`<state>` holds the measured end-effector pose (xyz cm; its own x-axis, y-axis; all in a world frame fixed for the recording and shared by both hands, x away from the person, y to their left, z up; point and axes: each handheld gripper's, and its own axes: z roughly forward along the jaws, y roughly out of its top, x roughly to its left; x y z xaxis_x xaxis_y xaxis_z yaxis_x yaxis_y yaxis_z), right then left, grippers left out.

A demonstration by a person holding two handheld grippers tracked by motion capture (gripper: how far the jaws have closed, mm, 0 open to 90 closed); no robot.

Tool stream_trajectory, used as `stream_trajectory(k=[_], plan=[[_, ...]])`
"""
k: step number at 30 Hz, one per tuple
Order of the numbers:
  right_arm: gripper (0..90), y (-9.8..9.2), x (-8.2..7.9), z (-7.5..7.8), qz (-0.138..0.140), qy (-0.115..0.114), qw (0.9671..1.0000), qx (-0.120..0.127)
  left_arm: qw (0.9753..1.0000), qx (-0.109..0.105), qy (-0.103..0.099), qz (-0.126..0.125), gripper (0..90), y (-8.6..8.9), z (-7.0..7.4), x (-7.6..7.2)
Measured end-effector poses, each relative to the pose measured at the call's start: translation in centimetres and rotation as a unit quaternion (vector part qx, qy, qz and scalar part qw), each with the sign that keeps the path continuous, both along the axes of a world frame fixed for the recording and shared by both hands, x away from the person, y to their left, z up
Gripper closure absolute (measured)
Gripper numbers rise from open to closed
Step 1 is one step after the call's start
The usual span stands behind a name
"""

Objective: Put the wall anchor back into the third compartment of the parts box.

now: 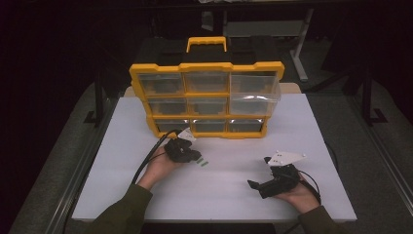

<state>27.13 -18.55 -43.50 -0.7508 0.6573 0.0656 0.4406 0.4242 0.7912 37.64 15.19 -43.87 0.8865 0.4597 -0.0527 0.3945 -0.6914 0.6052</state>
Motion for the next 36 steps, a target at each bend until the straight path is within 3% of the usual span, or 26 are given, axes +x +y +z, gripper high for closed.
stream_trajectory(k=[12, 17, 19, 20, 21, 24, 29, 36], plan=[[0.0, 0.0, 0.0, 0.0, 0.001, 0.000, 1.0000, 0.000, 0.9999, 0.009, 0.002, -0.006, 85.6, 0.0, 0.3, 0.1], [0.0, 0.0, 0.0, 0.0, 0.002, -0.001, 1.0000, 0.000, 0.9998, 0.001, 0.012, -0.017, 85.5, 0.1, 1.4, 0.3], [0.0, 0.0, 0.0, 0.0, 0.003, -0.001, 1.0000, 0.001, 0.9997, -0.011, 0.016, -0.015, 85.5, 0.0, 1.8, 0.2], [0.0, 0.0, 0.0, -0.1, 0.004, -0.001, 1.0000, 0.001, 0.9992, -0.031, 0.025, 0.000, 85.5, -0.2, 1.8, -0.1], [0.0, 0.0, 0.0, -0.1, 0.003, 0.001, 1.0000, 0.001, 0.9994, -0.023, 0.026, -0.008, 85.5, -0.2, 2.0, -0.1], [0.0, 0.0, 0.0, -0.1, 0.003, 0.001, 1.0000, -0.001, 0.9991, -0.027, 0.028, -0.017, 85.5, -0.3, 2.7, -0.2], [0.0, 0.0, 0.1, -0.1, 0.005, 0.002, 1.0000, 0.000, 0.9974, -0.054, 0.041, -0.023, 85.4, -0.5, 4.3, -0.5], [0.0, -0.1, 0.0, 0.0, 0.000, 0.003, 1.0000, 0.003, 0.9964, -0.065, 0.044, -0.033, 85.4, -0.8, 6.3, -0.3]])
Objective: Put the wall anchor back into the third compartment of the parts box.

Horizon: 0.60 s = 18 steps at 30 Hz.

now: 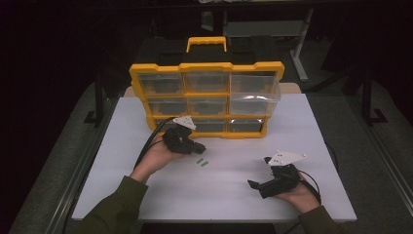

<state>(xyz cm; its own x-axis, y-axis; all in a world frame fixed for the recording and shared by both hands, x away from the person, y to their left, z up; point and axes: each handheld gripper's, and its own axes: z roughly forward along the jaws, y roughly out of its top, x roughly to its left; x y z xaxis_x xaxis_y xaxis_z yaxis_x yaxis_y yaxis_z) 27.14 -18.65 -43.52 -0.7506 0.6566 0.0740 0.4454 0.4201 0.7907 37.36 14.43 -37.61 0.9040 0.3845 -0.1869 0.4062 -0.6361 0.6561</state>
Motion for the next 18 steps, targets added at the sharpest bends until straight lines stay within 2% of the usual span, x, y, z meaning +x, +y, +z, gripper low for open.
stream_trajectory(k=[4, 8, 11, 18], plan=[[0.0, 0.0, 0.0, 0.0, 0.002, 0.001, 1.0000, 0.000, 0.9999, -0.015, 0.002, 0.001, 85.4, -0.1, 1.1, 0.1], [0.0, 0.0, 0.1, 0.0, 0.002, 0.000, 1.0000, 0.000, 0.9998, -0.018, 0.006, -0.002, 85.4, -0.2, 2.3, 0.2], [0.0, 0.0, 0.0, 0.0, 0.000, 0.000, 1.0000, -0.001, 0.9998, -0.018, -0.001, -0.012, 85.4, -0.3, 3.4, 0.3], [0.0, 0.0, -0.1, 0.0, 0.001, 0.002, 1.0000, 0.000, 0.9992, -0.034, -0.005, -0.020, 85.4, -0.4, 5.9, 0.5]])
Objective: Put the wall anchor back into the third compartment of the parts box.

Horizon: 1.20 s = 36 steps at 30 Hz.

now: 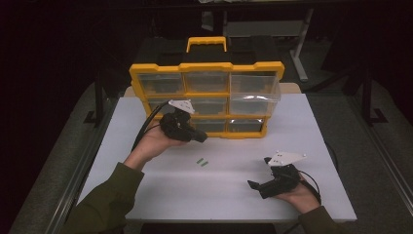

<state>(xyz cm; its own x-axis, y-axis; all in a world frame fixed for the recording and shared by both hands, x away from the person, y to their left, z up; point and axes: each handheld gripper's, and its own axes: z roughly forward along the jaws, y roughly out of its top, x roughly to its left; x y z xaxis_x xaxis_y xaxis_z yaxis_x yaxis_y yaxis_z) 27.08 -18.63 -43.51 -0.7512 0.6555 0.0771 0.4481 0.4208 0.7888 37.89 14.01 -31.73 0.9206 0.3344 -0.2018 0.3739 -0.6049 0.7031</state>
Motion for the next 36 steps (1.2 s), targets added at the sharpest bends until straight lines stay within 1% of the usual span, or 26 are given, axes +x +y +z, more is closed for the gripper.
stream_trajectory(k=[2, 3, 4, 5, 6, 10, 12, 14, 17, 22, 24, 26, 27, 28, 29, 30, 32, 36], plan=[[0.0, 0.0, 0.0, 0.0, 0.000, -0.001, 1.0000, 0.001, 1.0000, -0.004, 0.005, -0.002, 85.3, -0.1, 0.7, 0.0], [0.0, 0.0, 0.0, 0.0, -0.002, 0.000, 1.0000, 0.000, 0.9999, 0.002, -0.001, -0.013, 85.3, 0.0, 1.1, 0.2], [0.0, 0.0, 0.0, 0.0, -0.002, 0.000, 1.0000, 0.000, 0.9999, -0.001, -0.001, -0.014, 85.3, -0.1, 1.5, 0.3], [0.0, 0.0, 0.0, 0.0, -0.003, 0.000, 1.0000, 0.001, 0.9999, -0.011, 0.002, -0.009, 85.4, -0.2, 1.8, 0.2], [0.0, -0.1, 0.0, 0.0, -0.002, -0.001, 1.0000, 0.001, 0.9998, -0.005, -0.002, -0.018, 85.3, -0.2, 2.2, 0.4], [0.0, -0.1, -0.1, 0.0, -0.002, -0.001, 1.0000, 0.002, 0.9997, -0.006, -0.004, -0.023, 85.3, -0.4, 3.6, 0.6], [0.0, -0.1, -0.1, 0.0, -0.001, -0.001, 1.0000, 0.002, 0.9997, -0.012, -0.003, -0.023, 85.3, -0.5, 4.3, 0.6], [0.0, -0.1, 0.0, 0.0, -0.001, -0.001, 1.0000, 0.003, 0.9995, -0.017, -0.003, -0.028, 85.3, -0.6, 5.1, 0.8], [0.0, -0.1, -0.1, 0.0, -0.001, 0.000, 1.0000, 0.002, 0.9994, -0.015, -0.005, -0.032, 85.3, -0.9, 6.0, 1.0], [0.0, 0.0, -0.1, 0.0, -0.001, 0.001, 1.0000, 0.003, 0.9990, -0.022, -0.002, -0.040, 85.3, -1.3, 7.4, 1.5], [0.0, 0.0, -0.1, 0.0, 0.000, 0.000, 1.0000, 0.003, 0.9987, -0.018, -0.005, -0.047, 85.3, -1.4, 8.0, 1.7], [0.0, 0.0, -0.1, 0.0, 0.000, 0.000, 1.0000, 0.004, 0.9987, -0.022, -0.005, -0.046, 85.3, -1.6, 8.6, 1.8], [0.0, 0.0, -0.1, 0.0, 0.000, 0.001, 1.0000, 0.003, 0.9985, -0.019, -0.007, -0.050, 85.3, -1.7, 9.0, 1.9], [0.0, 0.0, -0.1, 0.0, 0.000, 0.001, 1.0000, 0.003, 0.9985, -0.019, -0.007, -0.050, 85.3, -1.7, 9.0, 1.9], [0.0, 0.0, -0.1, 0.0, 0.000, 0.000, 1.0000, 0.004, 0.9985, -0.023, -0.009, -0.050, 85.3, -1.8, 9.8, 2.1], [0.0, 0.0, -0.1, 0.0, 0.000, 0.000, 1.0000, 0.004, 0.9985, -0.023, -0.009, -0.050, 85.3, -1.8, 9.8, 2.1], [0.0, 0.0, -0.1, 0.0, -0.001, 0.000, 1.0000, 0.006, 0.9984, -0.020, -0.013, -0.052, 85.3, -2.0, 10.5, 2.2], [0.0, -0.1, -0.1, 0.0, 0.000, 0.000, 1.0000, 0.005, 0.9981, -0.025, -0.015, -0.055, 85.3, -2.3, 11.9, 2.5]])
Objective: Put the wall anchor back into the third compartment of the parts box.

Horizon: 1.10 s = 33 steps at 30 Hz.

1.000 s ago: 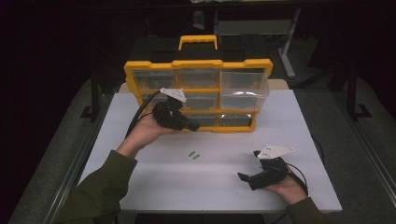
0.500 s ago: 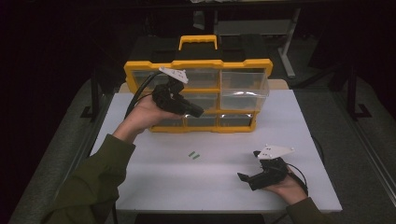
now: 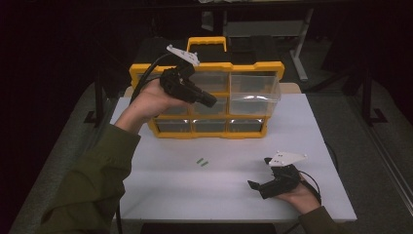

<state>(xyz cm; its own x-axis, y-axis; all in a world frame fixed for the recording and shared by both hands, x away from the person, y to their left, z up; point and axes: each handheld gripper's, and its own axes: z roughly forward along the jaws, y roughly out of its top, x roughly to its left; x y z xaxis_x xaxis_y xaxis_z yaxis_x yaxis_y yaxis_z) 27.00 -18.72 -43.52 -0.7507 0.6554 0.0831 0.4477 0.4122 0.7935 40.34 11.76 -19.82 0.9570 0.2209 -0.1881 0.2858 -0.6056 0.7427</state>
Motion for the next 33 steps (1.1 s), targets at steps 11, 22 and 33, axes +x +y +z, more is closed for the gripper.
stream_trajectory(k=[11, 22, 33], plan=[[0.0, 0.0, 0.0, 0.0, 0.001, 0.003, 1.0000, 0.001, 0.9998, -0.008, -0.015, 0.000, 85.3, -1.4, 4.2, 0.8], [0.0, -0.1, 0.0, 0.0, 0.003, -0.001, 1.0000, 0.006, 0.9993, -0.001, -0.035, -0.008, 85.0, -4.8, 5.4, 1.3], [0.0, -0.2, -0.1, 0.0, -0.001, 0.005, 0.9999, 0.014, 0.9968, 0.065, -0.046, -0.006, 84.8, -8.4, 2.8, 2.1]])
